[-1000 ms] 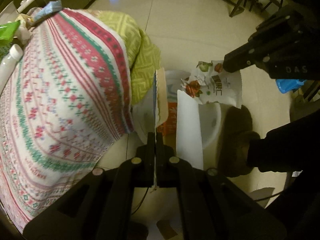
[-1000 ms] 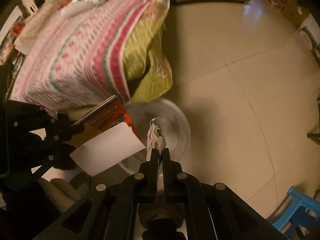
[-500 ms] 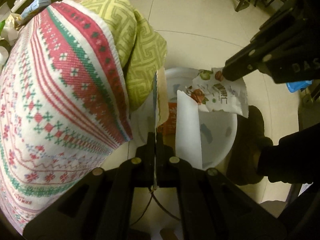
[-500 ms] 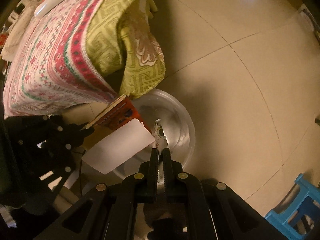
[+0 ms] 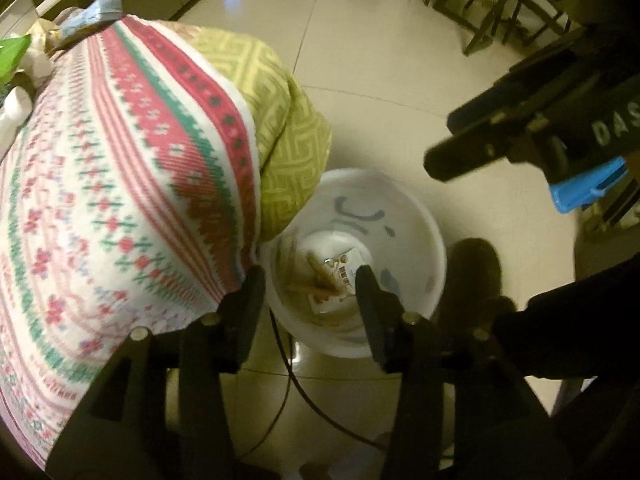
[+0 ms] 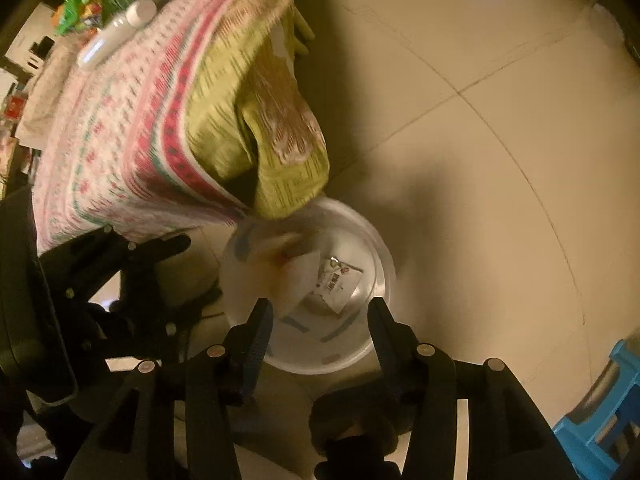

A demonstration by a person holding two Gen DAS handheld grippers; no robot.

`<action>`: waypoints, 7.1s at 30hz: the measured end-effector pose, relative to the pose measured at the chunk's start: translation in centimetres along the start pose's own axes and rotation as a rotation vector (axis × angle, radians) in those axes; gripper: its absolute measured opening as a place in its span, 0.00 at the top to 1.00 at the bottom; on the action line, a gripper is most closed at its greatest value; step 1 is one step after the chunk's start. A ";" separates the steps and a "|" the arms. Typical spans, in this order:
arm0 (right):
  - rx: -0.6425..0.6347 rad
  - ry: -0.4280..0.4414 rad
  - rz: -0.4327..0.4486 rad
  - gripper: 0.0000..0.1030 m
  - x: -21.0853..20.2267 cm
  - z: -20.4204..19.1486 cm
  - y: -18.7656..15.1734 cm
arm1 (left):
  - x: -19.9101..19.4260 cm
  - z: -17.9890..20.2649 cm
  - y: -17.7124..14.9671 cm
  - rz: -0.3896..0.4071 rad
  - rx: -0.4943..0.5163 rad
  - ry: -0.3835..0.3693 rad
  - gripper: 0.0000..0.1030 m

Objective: Collect trash
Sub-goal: 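Raise both open tools back over the table, then grasp the green plastic bag with the left tool, then grasp the blue-and-white drink carton with the right tool while the left holds the bag, then carry the green bag and drink carton down over the white bin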

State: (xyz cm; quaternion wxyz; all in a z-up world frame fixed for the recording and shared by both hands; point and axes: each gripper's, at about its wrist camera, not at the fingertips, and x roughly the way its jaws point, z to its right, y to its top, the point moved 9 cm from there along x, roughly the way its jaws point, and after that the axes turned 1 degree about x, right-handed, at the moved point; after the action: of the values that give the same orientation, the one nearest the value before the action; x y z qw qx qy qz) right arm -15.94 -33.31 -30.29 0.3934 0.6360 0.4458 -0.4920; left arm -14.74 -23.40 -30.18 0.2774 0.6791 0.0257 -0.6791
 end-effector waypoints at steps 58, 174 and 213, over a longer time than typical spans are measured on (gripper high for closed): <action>-0.196 0.048 0.362 0.26 -5.8 -15.2 16.4 | -17.0 -32.7 5.7 0.421 -0.645 0.288 0.21; -0.507 -0.217 0.519 0.80 -11.6 -21.5 12.2 | -20.4 -22.2 -3.8 0.374 -0.471 0.358 0.89; -0.452 -0.102 0.140 0.79 -3.8 -12.9 -4.1 | -10.8 -5.9 -8.4 0.295 -0.384 0.252 0.89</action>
State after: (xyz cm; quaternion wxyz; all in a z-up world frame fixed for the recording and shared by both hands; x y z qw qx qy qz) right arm -16.72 -20.73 -24.20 0.5809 0.5355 0.4787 -0.3829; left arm -13.67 -10.15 -23.45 0.4918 0.6896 0.0891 -0.5241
